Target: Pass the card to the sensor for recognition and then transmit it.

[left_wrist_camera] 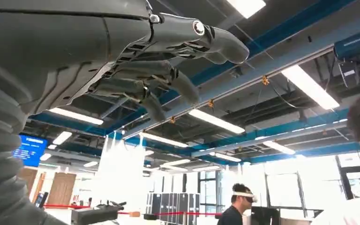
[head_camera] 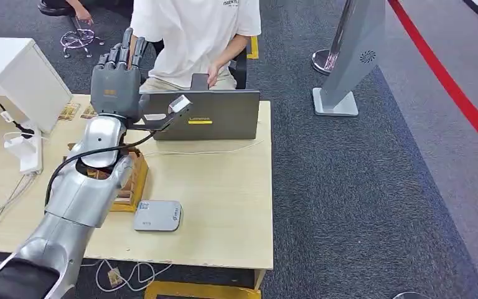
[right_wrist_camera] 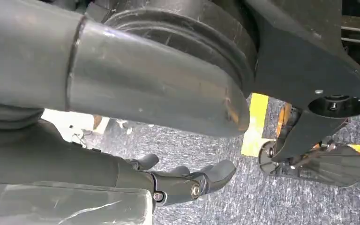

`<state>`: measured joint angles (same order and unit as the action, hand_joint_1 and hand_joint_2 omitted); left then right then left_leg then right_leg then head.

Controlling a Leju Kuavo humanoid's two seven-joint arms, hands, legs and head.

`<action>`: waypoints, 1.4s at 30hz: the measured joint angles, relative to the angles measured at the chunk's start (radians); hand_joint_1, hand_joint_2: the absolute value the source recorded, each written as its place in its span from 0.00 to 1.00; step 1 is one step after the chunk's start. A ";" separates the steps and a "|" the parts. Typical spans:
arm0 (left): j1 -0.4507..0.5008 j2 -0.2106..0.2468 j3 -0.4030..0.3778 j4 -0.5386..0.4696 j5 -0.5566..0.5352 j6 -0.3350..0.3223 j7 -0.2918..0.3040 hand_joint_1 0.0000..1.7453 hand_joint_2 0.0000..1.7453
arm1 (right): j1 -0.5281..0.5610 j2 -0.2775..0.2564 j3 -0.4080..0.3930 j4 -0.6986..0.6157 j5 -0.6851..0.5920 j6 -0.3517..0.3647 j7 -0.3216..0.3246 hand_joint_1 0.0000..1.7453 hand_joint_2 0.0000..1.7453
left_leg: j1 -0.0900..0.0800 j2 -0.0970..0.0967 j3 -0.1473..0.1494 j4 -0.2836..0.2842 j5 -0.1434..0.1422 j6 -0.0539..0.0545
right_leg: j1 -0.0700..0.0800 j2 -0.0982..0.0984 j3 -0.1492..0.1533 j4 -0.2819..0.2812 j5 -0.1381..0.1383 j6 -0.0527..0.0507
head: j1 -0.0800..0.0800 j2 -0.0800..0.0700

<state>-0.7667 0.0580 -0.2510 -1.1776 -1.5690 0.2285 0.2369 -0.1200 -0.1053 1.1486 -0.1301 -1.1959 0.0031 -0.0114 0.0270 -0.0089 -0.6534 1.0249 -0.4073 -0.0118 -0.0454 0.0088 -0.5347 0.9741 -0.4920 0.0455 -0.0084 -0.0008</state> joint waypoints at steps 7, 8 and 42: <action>0.001 0.000 0.002 0.006 0.000 0.002 -0.003 0.00 1.00 | 0.000 0.000 0.003 0.000 -0.001 0.002 0.000 0.00 0.00 | 0.000 0.000 0.000 0.000 0.000 0.000 | 0.000 0.000 0.000 0.000 0.000 0.000 | 0.000 0.000; 0.001 0.000 0.002 0.007 0.000 0.002 -0.003 0.00 1.00 | 0.000 0.000 0.003 0.000 -0.001 0.003 0.000 0.00 0.00 | 0.000 0.000 0.000 0.000 0.000 0.000 | 0.000 0.000 0.000 0.000 0.000 0.000 | 0.000 0.000; 0.592 0.892 1.278 0.679 0.298 0.262 -0.228 0.00 1.00 | 0.034 -0.036 0.028 0.016 -0.087 -0.043 0.118 0.00 0.00 | 0.005 -0.003 0.022 -0.002 -0.029 -0.014 | 0.005 -0.004 0.023 0.000 -0.033 -0.015 | -0.006 0.000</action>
<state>-0.1751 0.9499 1.0267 -0.4989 -1.2710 0.4909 0.0088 -0.0862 -0.1415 1.1769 -0.1141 -1.2825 -0.0401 0.1065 0.0321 -0.0122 -0.6312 1.0224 -0.4363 -0.0259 -0.0407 0.0046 -0.5120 0.9740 -0.5254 0.0303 -0.0141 -0.0008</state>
